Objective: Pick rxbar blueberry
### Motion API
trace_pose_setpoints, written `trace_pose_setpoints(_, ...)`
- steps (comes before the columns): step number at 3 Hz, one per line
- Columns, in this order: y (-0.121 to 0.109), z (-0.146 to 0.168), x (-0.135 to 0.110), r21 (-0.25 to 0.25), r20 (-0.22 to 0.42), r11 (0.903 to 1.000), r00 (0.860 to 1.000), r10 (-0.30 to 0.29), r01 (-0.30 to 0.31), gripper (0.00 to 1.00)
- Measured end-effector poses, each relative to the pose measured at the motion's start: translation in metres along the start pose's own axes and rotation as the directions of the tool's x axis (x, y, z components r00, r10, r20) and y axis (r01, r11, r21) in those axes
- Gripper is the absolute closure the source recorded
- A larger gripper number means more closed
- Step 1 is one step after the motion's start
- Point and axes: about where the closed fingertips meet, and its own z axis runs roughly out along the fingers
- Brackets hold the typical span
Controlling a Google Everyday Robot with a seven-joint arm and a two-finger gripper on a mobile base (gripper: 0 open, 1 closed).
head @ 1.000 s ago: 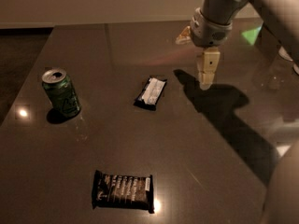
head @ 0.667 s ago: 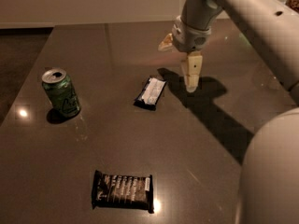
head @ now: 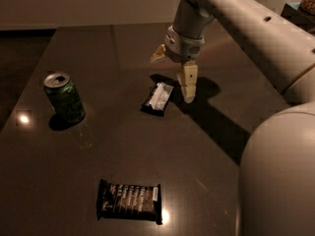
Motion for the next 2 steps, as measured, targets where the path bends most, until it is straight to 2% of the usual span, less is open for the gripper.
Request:
trace_pose_setpoints(1, 0.002, 0.013, -0.015, -0.035, 0.018, 0.9988, 0.999, -0.033, 0.033, 0.0)
trace_pose_setpoints(2, 0.004, 0.025, -0.026, -0.071, 0.022, 0.9957, 0.998, -0.058, 0.06, 0.13)
